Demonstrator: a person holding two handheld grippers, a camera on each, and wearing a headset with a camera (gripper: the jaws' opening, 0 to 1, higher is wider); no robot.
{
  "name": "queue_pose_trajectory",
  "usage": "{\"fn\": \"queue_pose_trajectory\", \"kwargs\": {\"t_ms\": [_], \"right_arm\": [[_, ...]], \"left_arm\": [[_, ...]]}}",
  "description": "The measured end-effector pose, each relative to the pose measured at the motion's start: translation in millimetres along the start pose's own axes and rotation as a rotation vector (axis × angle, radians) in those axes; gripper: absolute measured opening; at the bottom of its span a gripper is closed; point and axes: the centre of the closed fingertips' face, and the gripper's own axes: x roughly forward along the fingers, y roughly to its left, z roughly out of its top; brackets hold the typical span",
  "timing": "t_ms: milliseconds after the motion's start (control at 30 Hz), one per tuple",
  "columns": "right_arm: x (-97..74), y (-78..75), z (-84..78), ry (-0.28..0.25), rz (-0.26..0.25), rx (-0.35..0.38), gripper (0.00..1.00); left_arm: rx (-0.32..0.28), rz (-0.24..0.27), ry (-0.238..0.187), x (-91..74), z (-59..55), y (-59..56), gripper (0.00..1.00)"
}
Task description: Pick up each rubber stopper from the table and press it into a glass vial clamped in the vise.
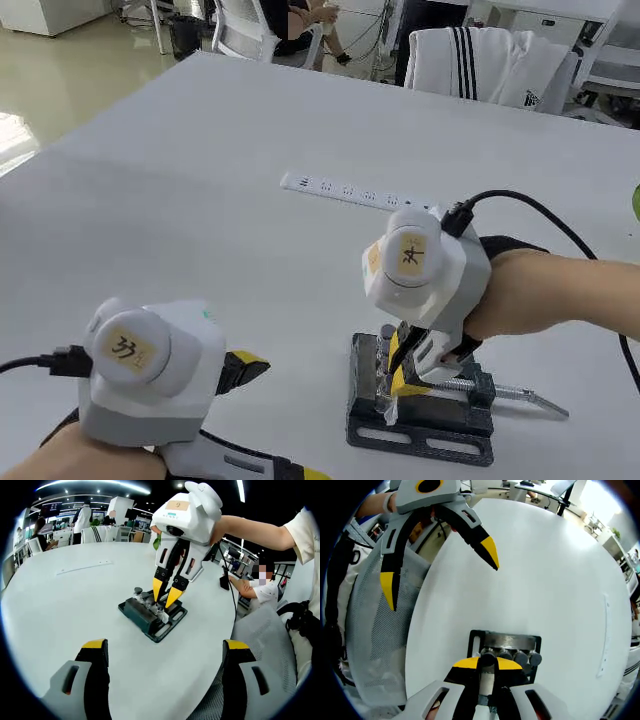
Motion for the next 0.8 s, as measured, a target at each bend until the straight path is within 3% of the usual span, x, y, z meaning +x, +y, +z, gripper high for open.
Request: {"fn": "queue_pose_trajectory", "kwargs": {"t_ms": [800], "right_arm": [[3.0,-1.2,1.9,0.048,0.011,0.015,0.05]], "left_arm": [[-0.003,-0.001,-0.003,0.6,0.4,-0.2,0.94]]}}
